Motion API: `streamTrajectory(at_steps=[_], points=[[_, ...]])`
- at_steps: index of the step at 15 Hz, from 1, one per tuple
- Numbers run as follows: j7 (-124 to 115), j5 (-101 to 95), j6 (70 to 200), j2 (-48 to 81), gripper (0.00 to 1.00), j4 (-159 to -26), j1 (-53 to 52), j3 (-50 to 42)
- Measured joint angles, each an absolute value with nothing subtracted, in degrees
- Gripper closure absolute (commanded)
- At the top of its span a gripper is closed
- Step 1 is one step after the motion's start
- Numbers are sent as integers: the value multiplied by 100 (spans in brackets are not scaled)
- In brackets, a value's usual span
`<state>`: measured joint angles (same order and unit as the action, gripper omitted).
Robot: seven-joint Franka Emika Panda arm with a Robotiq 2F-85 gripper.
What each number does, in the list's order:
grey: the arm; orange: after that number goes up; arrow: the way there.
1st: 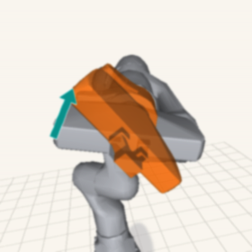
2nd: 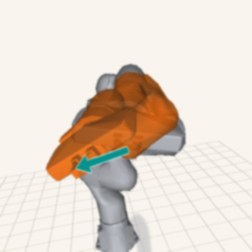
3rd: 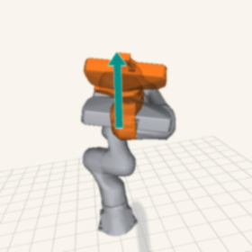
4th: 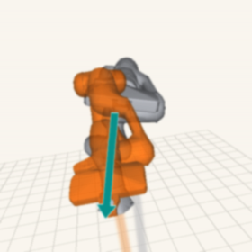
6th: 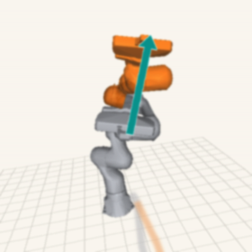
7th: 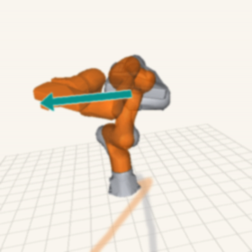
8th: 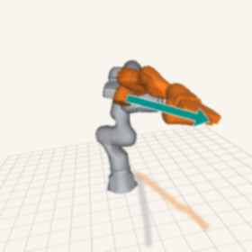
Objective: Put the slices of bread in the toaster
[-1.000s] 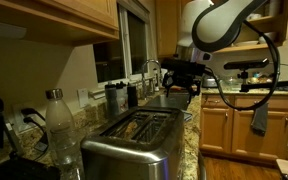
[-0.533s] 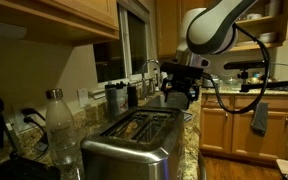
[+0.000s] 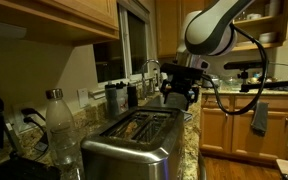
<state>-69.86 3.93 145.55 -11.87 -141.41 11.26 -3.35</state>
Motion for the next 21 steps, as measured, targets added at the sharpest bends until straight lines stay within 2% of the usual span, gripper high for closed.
streamTrajectory(at_steps=[21], points=[[-6465, 1069, 15250, -471, 0, -14140, 1032, -359]])
